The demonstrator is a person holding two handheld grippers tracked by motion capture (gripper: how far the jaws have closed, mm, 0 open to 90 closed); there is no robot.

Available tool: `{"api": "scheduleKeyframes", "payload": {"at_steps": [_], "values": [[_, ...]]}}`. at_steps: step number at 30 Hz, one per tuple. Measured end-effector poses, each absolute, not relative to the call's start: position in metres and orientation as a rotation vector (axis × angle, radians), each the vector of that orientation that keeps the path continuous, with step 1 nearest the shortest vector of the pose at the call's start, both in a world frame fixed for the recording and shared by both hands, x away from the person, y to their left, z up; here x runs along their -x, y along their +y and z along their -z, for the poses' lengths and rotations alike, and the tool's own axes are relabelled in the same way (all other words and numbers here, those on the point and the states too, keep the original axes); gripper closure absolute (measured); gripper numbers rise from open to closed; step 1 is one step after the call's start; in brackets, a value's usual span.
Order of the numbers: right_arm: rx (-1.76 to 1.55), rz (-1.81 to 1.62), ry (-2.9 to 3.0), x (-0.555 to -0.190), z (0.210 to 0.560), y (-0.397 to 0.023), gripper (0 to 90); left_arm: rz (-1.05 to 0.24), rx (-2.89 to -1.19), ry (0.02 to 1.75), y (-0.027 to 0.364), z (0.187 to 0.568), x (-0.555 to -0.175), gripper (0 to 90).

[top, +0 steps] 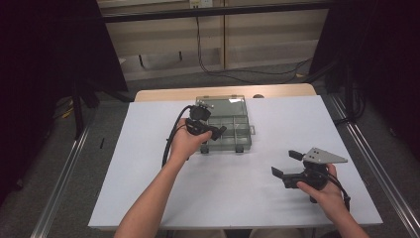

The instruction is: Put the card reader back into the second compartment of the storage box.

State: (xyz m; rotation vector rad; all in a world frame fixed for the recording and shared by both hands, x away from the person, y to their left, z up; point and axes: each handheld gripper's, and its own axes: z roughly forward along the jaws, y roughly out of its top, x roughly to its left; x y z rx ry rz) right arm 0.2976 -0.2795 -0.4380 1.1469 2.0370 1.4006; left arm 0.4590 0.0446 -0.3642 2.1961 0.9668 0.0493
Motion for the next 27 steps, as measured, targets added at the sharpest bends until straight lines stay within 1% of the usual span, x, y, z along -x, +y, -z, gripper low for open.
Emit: {"api": "scheduleKeyframes", "payload": {"at_steps": [27], "values": [[-1.145, -1.404, 2.039, -0.297, 0.438, -0.279, 8.9, -0.079, -2.172, 1.031, 0.044, 0.365, -0.478, 73.8]]}}
